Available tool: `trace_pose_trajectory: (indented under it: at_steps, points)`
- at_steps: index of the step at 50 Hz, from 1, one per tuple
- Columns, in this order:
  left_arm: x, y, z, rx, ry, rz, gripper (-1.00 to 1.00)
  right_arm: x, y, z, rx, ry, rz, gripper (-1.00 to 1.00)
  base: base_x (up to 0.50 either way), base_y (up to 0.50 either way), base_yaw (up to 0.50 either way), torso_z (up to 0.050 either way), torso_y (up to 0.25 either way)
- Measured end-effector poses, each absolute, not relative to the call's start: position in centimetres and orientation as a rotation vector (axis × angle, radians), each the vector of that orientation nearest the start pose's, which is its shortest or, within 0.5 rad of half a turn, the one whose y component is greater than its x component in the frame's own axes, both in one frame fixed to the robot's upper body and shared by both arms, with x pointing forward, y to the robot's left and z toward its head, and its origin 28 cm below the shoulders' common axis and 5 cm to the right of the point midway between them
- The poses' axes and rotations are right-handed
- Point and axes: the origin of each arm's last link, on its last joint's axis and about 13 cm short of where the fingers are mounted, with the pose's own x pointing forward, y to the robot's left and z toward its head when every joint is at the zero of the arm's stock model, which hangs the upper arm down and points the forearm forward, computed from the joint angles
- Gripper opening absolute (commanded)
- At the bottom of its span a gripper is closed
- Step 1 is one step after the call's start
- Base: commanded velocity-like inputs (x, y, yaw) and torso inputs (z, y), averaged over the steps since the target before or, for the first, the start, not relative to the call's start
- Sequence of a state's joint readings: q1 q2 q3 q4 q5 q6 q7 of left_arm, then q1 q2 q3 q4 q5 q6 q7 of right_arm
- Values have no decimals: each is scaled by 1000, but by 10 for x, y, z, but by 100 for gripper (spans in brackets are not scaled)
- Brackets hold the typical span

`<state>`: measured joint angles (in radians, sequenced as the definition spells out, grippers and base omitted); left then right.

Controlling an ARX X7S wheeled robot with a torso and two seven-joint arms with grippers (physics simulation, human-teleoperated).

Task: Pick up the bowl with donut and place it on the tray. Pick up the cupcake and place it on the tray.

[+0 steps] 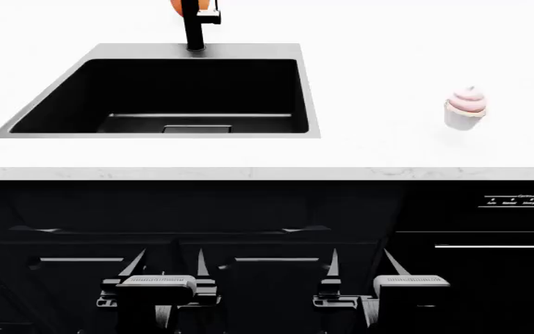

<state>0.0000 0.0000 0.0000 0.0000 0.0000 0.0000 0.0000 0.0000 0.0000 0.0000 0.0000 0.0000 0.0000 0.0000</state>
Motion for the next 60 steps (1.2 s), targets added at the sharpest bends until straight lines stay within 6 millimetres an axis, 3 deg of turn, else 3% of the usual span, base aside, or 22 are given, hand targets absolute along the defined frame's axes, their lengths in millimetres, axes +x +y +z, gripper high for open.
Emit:
trace_pose_trajectory:
  at_steps: [17,60]
  points:
    - [211,205,12,-16,-12,-10,100,212,-97,11,15,5,11,100,0,0,0,2,0]
    - [209,206,14,-32,-59,-41,100,213,-96,11,21,10,18,100,-1,-14,0,49,0]
